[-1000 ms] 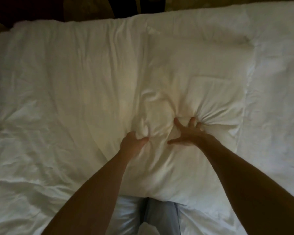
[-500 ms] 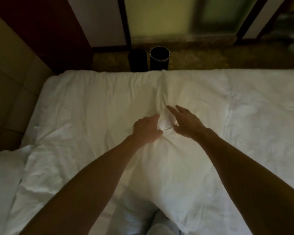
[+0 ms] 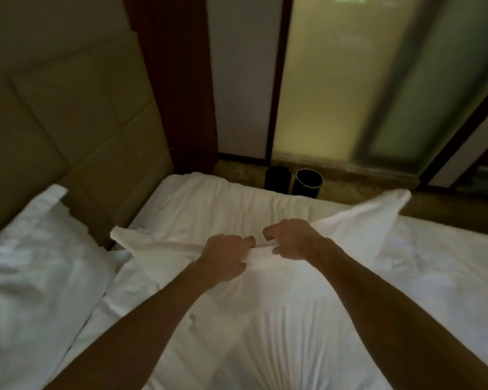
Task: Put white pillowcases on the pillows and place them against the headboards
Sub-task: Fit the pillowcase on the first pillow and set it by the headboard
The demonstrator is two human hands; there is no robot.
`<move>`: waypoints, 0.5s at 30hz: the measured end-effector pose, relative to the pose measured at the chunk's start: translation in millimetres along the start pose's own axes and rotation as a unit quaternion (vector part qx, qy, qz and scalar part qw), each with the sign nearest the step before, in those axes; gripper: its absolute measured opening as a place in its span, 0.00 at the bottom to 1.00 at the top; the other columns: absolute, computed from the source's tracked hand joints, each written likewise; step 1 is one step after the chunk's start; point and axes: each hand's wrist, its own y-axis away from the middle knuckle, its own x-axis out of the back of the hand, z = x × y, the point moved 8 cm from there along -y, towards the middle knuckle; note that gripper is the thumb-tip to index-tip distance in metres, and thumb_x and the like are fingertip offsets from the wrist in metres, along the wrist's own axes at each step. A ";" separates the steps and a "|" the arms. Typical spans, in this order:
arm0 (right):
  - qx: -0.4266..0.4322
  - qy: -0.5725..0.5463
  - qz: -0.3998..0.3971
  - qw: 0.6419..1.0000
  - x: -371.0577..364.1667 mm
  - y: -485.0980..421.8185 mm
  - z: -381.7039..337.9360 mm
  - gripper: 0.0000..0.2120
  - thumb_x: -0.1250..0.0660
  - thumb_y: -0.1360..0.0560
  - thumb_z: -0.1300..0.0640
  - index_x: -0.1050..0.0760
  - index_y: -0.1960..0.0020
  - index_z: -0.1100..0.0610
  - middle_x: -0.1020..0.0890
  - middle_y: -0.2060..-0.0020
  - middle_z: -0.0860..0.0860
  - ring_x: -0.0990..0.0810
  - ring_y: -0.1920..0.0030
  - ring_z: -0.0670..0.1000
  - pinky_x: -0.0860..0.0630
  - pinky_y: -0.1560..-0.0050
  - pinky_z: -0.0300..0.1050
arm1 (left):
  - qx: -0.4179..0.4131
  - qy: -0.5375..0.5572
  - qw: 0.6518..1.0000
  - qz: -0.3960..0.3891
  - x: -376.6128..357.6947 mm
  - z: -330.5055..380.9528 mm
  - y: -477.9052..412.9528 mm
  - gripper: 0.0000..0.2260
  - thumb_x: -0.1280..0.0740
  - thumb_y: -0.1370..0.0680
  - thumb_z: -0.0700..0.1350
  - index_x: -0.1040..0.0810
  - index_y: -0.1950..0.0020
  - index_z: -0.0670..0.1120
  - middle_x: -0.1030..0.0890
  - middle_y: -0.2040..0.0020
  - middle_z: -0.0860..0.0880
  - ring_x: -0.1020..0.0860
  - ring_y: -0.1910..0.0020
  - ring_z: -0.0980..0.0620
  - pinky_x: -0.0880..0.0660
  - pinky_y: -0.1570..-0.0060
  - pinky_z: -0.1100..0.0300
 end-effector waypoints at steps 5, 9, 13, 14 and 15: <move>0.004 0.014 0.001 1.000 13.5 7.3 -60.6 0.04 0.34 0.24 0.51 0.30 0.52 0.46 0.26 0.59 0.47 0.24 0.56 0.52 0.34 0.58 0.45 | 0.029 0.034 0.998 0.054 4.7 -49.7 55.7 0.11 0.34 0.23 0.52 0.28 0.42 0.52 0.20 0.49 0.50 0.21 0.53 0.47 0.33 0.60 0.58; -0.010 0.007 0.004 1.000 35.9 21.6 -81.8 0.08 0.33 0.24 0.51 0.26 0.45 0.47 0.20 0.52 0.49 0.22 0.49 0.52 0.32 0.56 0.45 | 0.001 0.035 0.994 0.106 23.8 -58.4 78.6 0.11 0.33 0.22 0.52 0.28 0.42 0.52 0.20 0.49 0.50 0.21 0.53 0.48 0.33 0.59 0.58; -0.020 0.019 0.000 1.000 59.3 31.9 -94.0 0.12 0.31 0.25 0.52 0.24 0.42 0.49 0.19 0.48 0.48 0.22 0.47 0.52 0.26 0.51 0.47 | -0.039 -0.024 0.991 0.122 50.9 -56.6 87.1 0.12 0.33 0.22 0.51 0.28 0.42 0.49 0.20 0.51 0.48 0.21 0.54 0.47 0.31 0.58 0.57; -0.020 0.024 -0.003 1.000 63.4 33.6 -99.0 0.13 0.31 0.25 0.51 0.24 0.41 0.50 0.19 0.47 0.48 0.22 0.46 0.52 0.25 0.50 0.48 | -0.043 -0.037 0.991 0.119 55.2 -56.6 89.2 0.12 0.33 0.23 0.51 0.28 0.42 0.49 0.20 0.51 0.48 0.21 0.54 0.46 0.32 0.58 0.57; -0.021 0.026 -0.007 0.999 65.0 35.3 -103.2 0.13 0.31 0.25 0.51 0.24 0.41 0.50 0.19 0.46 0.48 0.22 0.46 0.53 0.24 0.49 0.49 | -0.044 -0.041 0.992 0.112 57.5 -57.3 92.2 0.12 0.32 0.23 0.51 0.27 0.43 0.49 0.20 0.51 0.48 0.21 0.54 0.47 0.33 0.59 0.57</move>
